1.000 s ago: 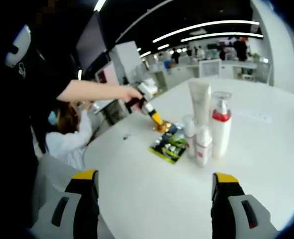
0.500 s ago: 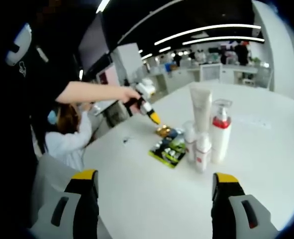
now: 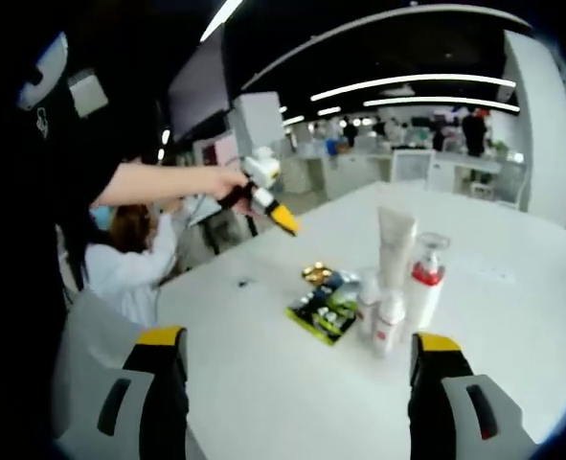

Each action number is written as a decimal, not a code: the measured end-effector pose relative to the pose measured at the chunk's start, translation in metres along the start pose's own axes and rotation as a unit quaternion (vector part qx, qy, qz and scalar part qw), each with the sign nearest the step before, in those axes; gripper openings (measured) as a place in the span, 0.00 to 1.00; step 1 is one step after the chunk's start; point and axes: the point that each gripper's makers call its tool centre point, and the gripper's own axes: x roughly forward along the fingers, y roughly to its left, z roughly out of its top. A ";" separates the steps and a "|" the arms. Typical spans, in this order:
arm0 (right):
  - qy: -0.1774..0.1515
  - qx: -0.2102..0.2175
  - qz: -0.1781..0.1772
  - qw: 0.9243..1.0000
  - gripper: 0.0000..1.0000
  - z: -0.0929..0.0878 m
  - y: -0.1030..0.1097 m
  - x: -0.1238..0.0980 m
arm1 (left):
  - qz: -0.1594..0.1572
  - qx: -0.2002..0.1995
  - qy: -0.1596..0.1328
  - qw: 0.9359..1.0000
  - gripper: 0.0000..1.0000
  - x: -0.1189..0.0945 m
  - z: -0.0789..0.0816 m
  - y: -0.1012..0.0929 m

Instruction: Arrange the skincare products in the storage area until every visible bottle or jar stands upright without overlapping.

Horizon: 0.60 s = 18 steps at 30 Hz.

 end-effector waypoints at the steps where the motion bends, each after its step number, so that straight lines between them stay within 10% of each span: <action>1: -0.003 -0.001 -0.001 1.000 0.99 0.002 0.000 -0.001 | -0.002 0.007 -0.010 1.000 0.58 -0.005 -0.001 -0.005; 11: -0.025 -0.013 -0.023 0.999 0.99 0.015 0.002 -0.018 | -0.001 0.094 -0.069 0.993 0.97 -0.043 -0.019 -0.052; 18: -0.033 -0.020 -0.027 0.999 0.99 0.023 0.012 -0.031 | -0.012 0.100 -0.107 0.989 0.99 -0.068 -0.037 -0.086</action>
